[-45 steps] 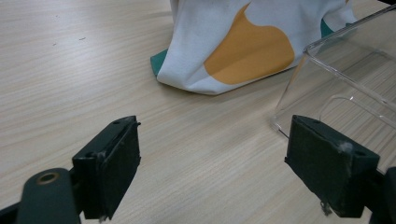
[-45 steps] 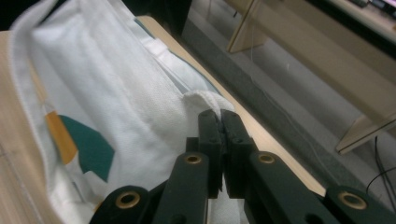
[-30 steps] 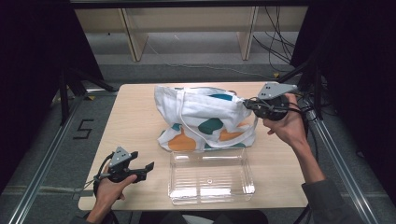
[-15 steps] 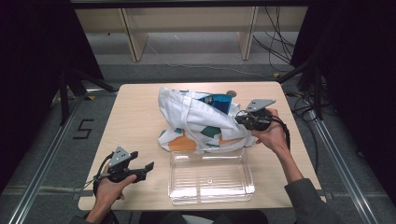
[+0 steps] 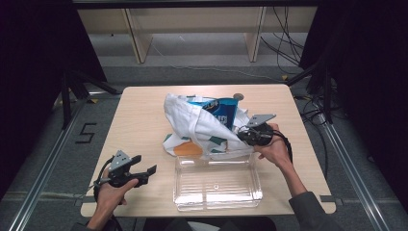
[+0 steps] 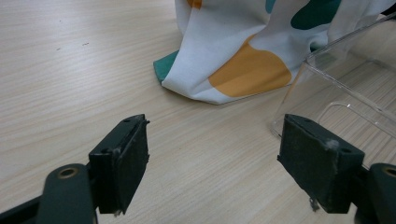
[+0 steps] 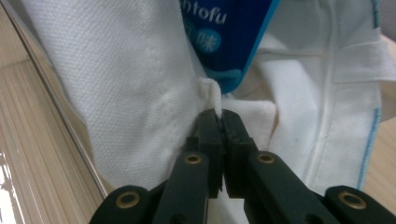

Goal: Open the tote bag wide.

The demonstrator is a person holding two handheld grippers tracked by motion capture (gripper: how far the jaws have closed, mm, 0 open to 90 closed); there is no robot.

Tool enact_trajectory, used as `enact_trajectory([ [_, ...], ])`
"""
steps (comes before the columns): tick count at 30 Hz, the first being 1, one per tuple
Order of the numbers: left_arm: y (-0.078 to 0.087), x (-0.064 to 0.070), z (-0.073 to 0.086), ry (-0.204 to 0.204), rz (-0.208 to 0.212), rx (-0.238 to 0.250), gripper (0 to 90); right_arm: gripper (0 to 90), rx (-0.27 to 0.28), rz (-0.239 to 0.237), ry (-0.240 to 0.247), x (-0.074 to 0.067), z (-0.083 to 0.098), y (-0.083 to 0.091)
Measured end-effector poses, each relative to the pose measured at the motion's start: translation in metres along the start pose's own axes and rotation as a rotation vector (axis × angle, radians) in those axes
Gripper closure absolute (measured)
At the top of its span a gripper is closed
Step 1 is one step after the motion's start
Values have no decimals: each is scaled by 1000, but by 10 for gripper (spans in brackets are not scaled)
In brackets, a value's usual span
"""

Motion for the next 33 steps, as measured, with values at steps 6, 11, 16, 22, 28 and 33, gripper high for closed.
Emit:
enact_trajectory([
  [6,4,-5,-9,13,0,31,243,889,-26,-37,-30,-1,8,-5],
  [11,7,-10,-15,34,2,43,239,889,-40,-64,-57,-3,12,-9],
  [16,8,-4,-26,32,20,65,230,889,-41,-90,-58,1,13,-12],
  [22,9,-10,-37,35,15,88,228,889,-62,-121,-94,-3,18,-12],
  [28,7,-11,-58,35,21,93,208,889,-55,-157,-95,5,20,-13],
  [33,2,-14,-88,9,27,120,203,889,-73,-177,-96,2,23,-15],
])
Point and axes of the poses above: each handheld gripper's, and its own axes: y roughly backward along the jaws, z roughly out of its underside, x roughly to its right, the point moved 8 cm from there along -y, roughly forward along the jaws, and after that the axes turned 10 degrees about -y, right-handed, at the moved point
